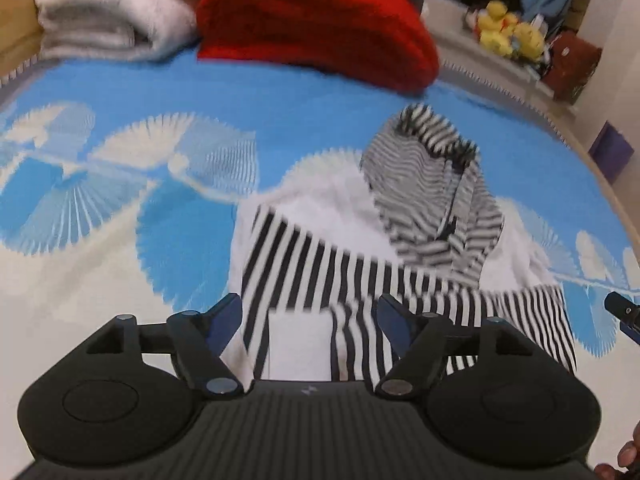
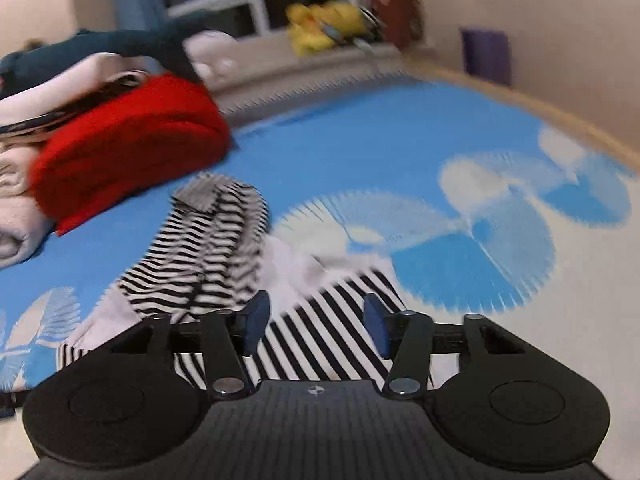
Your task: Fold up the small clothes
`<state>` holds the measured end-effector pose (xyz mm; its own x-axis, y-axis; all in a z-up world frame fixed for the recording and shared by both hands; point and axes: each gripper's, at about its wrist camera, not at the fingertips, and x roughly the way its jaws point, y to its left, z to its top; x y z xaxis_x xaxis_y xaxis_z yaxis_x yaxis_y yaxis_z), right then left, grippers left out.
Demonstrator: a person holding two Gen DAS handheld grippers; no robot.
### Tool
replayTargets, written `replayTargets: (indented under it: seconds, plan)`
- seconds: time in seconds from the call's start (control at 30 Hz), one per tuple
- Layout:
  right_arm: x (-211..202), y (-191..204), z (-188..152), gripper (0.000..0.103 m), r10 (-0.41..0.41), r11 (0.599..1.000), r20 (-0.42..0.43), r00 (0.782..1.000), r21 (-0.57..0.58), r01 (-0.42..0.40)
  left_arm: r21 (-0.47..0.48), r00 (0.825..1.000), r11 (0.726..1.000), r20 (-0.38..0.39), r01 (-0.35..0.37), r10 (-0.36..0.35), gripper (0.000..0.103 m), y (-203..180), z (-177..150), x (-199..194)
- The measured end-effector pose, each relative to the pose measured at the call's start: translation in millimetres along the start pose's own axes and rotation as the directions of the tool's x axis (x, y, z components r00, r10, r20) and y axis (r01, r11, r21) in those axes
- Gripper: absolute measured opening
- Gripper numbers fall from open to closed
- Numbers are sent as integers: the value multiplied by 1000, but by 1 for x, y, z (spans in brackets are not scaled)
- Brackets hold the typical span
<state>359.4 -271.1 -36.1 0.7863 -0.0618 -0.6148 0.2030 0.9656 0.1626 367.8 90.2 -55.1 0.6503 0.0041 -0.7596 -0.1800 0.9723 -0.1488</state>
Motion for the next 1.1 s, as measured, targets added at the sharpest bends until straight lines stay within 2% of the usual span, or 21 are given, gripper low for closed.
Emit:
replayTargets:
  seconds: [0.1,0.2,0.37,0.53,0.7,0.9,1.0,1.07,1.1]
  plan:
    - [-1,6,0,57,19,999,22,1000,-50,-18,14,995,1000,96,-14,12,82,-6,4,-11]
    - [2,6,2,57,55,997,2,999,-58,-54,31,989,999,151,-10,6,82,-13,7,-18]
    - [0,4,3,57,65,996,-17,998,-66,-66,73,984,997,179,-18,5,82,-24,7,-18]
    - [5,-7,1,57,-31,998,-74,997,-61,26,89,980,995,192,35,-52,82,-33,1,-22]
    - [4,-22,5,57,-65,997,-109,992,-43,60,119,981,993,189,28,-50,80,-35,-3,-17]
    - [0,-33,9,57,-76,990,-102,992,-129,62,171,982,985,185,14,-46,57,-22,-6,-12]
    - [1,-42,12,57,-95,987,-121,988,-139,78,198,980,980,195,-9,-30,39,-13,-9,-9]
    - [0,-50,14,56,-94,989,-130,987,-125,78,235,978,971,208,-42,-8,21,-10,-12,-7]
    - [-1,-53,15,56,-91,990,-134,987,-121,75,254,976,965,217,-63,7,19,-9,-14,-6]
